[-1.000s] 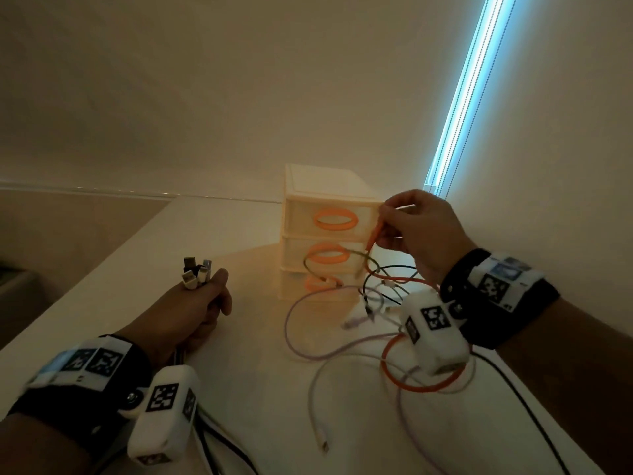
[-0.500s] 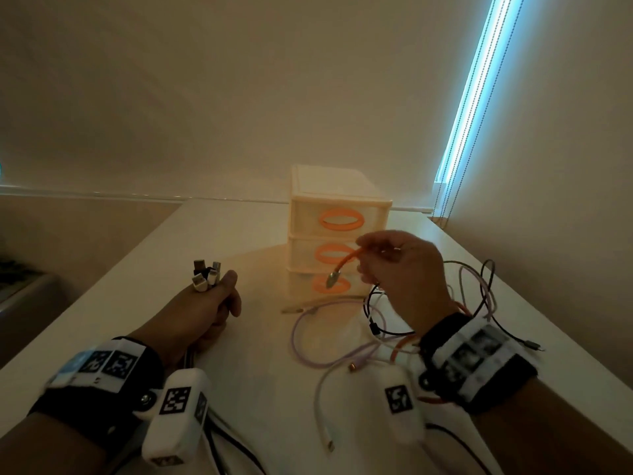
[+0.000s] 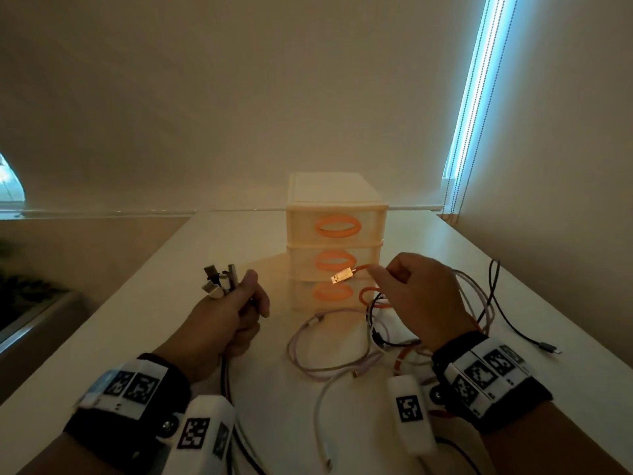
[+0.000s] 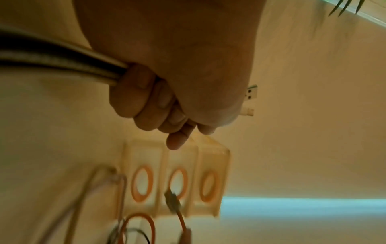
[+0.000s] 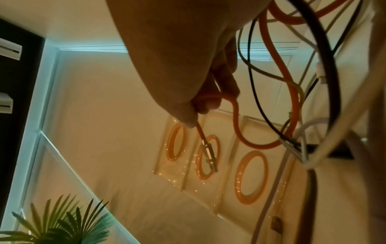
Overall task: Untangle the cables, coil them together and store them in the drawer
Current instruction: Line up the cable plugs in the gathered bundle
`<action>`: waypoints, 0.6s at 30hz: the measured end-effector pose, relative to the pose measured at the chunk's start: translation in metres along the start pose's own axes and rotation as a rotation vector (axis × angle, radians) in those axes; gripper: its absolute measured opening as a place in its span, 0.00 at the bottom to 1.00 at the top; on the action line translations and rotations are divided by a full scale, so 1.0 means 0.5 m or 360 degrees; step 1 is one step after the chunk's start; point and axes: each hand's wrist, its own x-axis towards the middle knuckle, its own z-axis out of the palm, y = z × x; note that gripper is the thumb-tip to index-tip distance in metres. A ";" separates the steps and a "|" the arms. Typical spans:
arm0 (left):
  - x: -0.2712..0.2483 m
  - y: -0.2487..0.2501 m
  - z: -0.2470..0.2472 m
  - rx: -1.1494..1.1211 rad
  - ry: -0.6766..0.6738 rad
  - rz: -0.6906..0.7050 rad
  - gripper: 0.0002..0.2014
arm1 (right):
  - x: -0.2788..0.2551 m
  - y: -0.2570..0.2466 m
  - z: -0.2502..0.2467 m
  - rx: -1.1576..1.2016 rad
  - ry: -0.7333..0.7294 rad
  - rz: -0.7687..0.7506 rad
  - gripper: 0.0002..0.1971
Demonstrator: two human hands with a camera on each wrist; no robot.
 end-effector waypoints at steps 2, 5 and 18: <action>-0.005 0.020 0.035 -0.0060 -0.0103 0.0043 0.27 | -0.004 -0.009 0.001 0.0106 0.0015 -0.0054 0.16; -0.007 0.047 0.084 -0.0118 -0.0280 0.0005 0.28 | -0.017 -0.024 0.015 0.0558 -0.0074 -0.0045 0.06; -0.013 0.026 0.136 -0.0145 -0.0360 -0.0223 0.29 | -0.052 -0.073 0.021 0.1021 -0.0734 -0.0228 0.12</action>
